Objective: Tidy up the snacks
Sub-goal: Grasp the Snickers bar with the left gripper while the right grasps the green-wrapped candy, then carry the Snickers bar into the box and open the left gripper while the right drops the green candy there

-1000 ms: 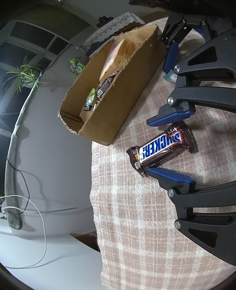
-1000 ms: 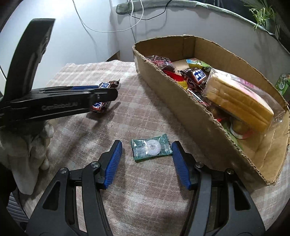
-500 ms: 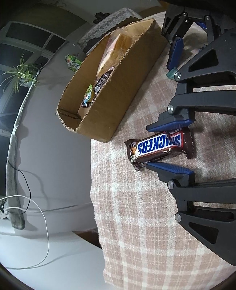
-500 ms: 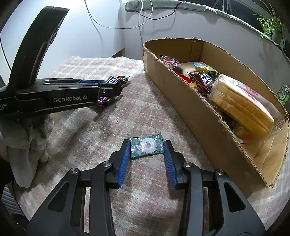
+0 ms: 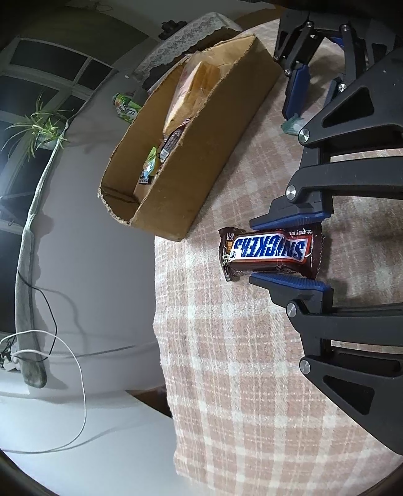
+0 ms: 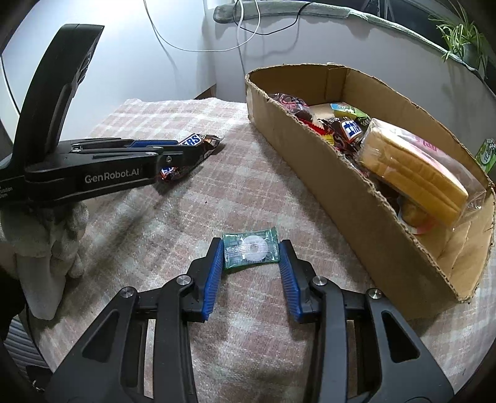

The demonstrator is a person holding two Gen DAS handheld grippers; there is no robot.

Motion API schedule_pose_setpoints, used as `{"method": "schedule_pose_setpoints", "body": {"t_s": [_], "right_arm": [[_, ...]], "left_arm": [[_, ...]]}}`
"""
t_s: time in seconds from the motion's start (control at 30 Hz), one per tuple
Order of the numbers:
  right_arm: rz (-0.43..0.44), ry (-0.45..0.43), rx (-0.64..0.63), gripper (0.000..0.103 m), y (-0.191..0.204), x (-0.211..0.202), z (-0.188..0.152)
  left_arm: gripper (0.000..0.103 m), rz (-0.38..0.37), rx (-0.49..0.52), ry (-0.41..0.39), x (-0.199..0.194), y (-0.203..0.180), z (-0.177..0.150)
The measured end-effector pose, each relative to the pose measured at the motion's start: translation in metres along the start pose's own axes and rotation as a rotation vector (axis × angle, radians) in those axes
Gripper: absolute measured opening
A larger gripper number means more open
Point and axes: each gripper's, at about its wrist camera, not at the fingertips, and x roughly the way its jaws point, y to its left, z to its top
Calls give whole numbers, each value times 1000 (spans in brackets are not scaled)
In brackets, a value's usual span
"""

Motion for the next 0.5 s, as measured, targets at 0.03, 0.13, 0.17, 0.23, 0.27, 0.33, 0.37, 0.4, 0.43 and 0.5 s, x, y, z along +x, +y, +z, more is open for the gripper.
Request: {"method": "schedule_pose_setpoints", "body": {"t_s": [0.03, 0.13, 0.17, 0.23, 0.27, 0.33, 0.37, 0.4, 0.43, 0.5], "right_arm": [[-1, 1, -1, 38, 0, 0, 0], [0, 0, 2, 38, 1, 0, 0], [0, -1, 4, 38, 1, 0, 0], [3, -4, 8, 38, 0, -2, -1], [3, -6, 10, 38, 0, -3, -1], [7, -12, 14, 38, -1, -6, -2], [8, -16, 14, 38, -1, -8, -3], [10, -19, 16, 38, -2, -9, -3], [12, -21, 17, 38, -2, -11, -3], [13, -26, 18, 38, -3, -13, -4]], "left_arm": [[26, 1, 13, 1, 1, -1, -1], [26, 15, 28, 12, 5, -5, 3], [26, 14, 26, 14, 6, -5, 4], [27, 9, 28, 22, 11, -4, 7], [27, 3, 26, 19, 12, -3, 8], [27, 1, 24, 16, 11, -3, 8], [27, 8, 20, 10, 10, -4, 8], [26, 13, 17, 4, 8, -4, 7], [26, 10, 12, -1, 6, -4, 6], [26, 17, 1, -19, 0, -3, 4]]}}
